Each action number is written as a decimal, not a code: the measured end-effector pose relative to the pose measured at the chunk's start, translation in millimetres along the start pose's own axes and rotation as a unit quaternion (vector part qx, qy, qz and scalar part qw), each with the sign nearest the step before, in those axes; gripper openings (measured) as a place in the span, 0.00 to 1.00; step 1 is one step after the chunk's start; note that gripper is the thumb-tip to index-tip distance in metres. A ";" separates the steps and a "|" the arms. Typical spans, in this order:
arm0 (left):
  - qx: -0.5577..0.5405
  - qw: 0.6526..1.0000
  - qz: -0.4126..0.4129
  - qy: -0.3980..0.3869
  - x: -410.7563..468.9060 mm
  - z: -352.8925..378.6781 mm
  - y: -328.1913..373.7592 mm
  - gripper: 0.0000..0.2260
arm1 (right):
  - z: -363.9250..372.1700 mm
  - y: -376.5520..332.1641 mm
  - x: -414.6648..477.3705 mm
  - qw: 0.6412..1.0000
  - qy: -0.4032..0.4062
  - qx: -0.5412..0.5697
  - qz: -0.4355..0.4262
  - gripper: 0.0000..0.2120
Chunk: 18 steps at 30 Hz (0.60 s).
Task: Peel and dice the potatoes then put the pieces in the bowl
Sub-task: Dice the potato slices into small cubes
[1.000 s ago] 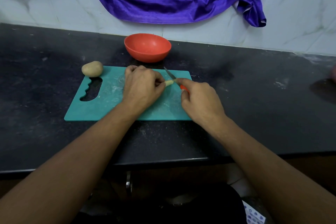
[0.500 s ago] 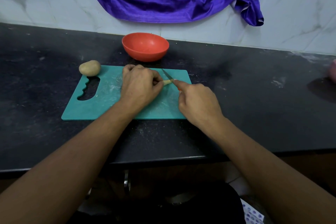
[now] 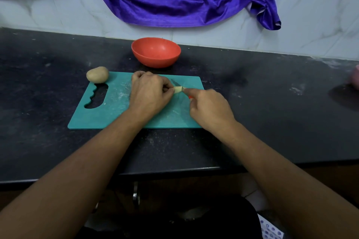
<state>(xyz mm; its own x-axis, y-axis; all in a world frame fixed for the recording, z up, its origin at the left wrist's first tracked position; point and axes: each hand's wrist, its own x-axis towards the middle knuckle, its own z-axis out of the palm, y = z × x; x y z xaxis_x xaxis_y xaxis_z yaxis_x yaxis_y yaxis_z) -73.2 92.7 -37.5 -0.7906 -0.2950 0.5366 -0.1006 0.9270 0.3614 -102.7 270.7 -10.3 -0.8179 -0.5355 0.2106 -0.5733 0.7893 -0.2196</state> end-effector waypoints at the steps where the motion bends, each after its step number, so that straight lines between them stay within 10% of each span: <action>1: -0.002 1.000 -0.001 0.001 -0.1 0.2 0.1 0.06 | 0.7 2.8 0.8 0.999 0.009 0.031 0.012 0.23; 18: -0.007 1.000 -0.003 0.008 -0.3 1.5 0.1 0.06 | 2.1 -3.1 -6.6 0.996 0.031 0.076 0.033 0.21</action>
<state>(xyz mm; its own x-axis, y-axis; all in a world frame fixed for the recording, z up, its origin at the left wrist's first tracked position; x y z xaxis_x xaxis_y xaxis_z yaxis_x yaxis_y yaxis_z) -73.9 93.2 -38.8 -0.7806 -0.3043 0.5459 -0.0973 0.9220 0.3748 -95.6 271.1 -13.0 -0.8524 -0.4605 0.2476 -0.5226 0.7653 -0.3757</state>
